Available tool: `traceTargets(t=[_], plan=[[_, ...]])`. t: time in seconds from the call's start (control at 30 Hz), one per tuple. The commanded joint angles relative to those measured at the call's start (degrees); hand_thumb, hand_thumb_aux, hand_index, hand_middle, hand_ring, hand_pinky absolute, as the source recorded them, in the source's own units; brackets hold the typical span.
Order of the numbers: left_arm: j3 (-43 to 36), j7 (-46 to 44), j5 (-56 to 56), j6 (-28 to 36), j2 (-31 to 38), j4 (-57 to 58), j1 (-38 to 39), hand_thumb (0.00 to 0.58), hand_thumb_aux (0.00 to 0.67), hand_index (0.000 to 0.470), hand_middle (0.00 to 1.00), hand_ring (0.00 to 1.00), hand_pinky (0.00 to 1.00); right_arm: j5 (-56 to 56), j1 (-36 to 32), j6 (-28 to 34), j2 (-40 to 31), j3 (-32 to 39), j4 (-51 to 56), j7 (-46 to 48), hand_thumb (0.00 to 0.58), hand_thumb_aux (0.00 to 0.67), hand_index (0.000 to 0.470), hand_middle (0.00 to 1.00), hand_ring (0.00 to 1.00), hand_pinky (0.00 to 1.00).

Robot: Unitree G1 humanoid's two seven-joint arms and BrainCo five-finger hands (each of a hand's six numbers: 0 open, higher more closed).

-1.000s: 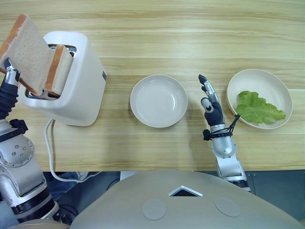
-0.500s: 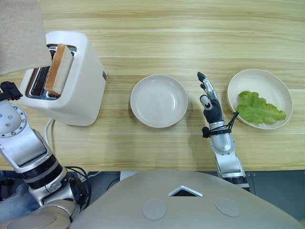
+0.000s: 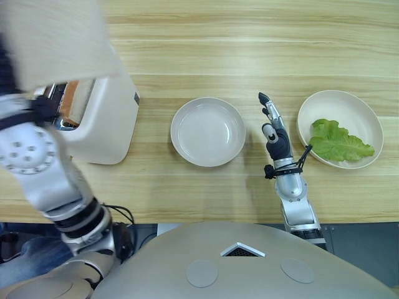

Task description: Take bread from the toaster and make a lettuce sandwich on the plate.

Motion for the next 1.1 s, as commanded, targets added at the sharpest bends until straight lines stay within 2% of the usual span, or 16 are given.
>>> traceTargets(t=[0.03,0.17,0.33,0.6,0.8,0.93,0.97,1.0,1.03,1.1], plan=[[-15.77,-0.94,-0.06,5.12,-5.38,0.24,6.32,0.58,0.67,0.47,1.0,1.0,1.0,1.97,-1.08,-0.81,0.98,-4.05,-3.55,-2.83,0.0,0.0,0.0,0.0,0.0,0.0],[-26.45,-0.01,2.61,5.19,-7.87,2.75,8.89,0.58,0.67,0.47,1.0,1.0,1.0,2.88,-1.58,-0.75,1.65,-7.31,-5.39,-4.85,0.0,0.0,0.0,0.0,0.0,0.0],[-32.63,2.02,4.76,1.22,-10.04,12.4,11.67,0.58,0.67,0.47,1.0,1.0,1.0,3.39,-1.78,-0.68,1.97,-7.23,-6.06,-3.83,0.0,0.0,0.0,0.0,0.0,0.0],[-31.76,6.53,7.66,-11.27,-11.81,36.71,6.83,0.58,0.67,0.47,1.0,1.0,1.0,3.65,-2.34,-0.38,1.91,-7.04,-5.64,-2.07,0.0,0.0,0.0,0.0,0.0,0.0],[-30.9,7.21,8.49,-15.13,-11.7,42.72,4.93,0.58,0.67,0.47,1.0,1.0,1.0,3.83,-2.6,-0.4,2.05,-6.82,-4.93,-1.17,0.0,0.0,0.0,0.0,0.0,0.0],[-31.72,5.87,9.32,-14.55,-11.43,43.26,4.83,0.58,0.67,0.47,1.0,1.0,1.0,3.95,-2.89,-0.41,1.98,-6.8,-4.37,-0.87,0.0,0.0,0.0,0.0,0.0,0.0],[-32.43,5.47,10.45,-14.05,-10.76,42.68,4.82,0.535,0.483,0.339,1.0,1.0,1.0,3.96,-2.95,-0.43,1.97,-6.81,-4.28,-0.82,0.0,0.0,0.0,0.0,0.0,0.0],[-32.73,5.06,11.14,-13.36,-10.21,41.29,5.0,0.248,0.163,0.114,0.31,0.31,0.31,3.98,-3.0,-0.44,1.97,-6.83,-4.2,-0.79,0.0,0.0,0.0,0.0,0.0,0.0],[-33.14,4.96,12.78,-12.69,-9.33,39.56,5.07,0.0,0.0,0.0,0.0,0.0,0.0,3.98,-3.03,-0.46,1.97,-6.85,-4.13,-0.77,0.0,0.0,0.0,0.0,0.0,0.0],[-33.33,4.78,15.96,-11.48,-7.71,34.59,5.49,0.0,0.0,0.0,0.0,0.0,0.0,4.08,-3.24,-0.48,1.89,-6.83,-3.85,-0.51,0.0,0.0,0.0,0.0,0.0,0.0]])
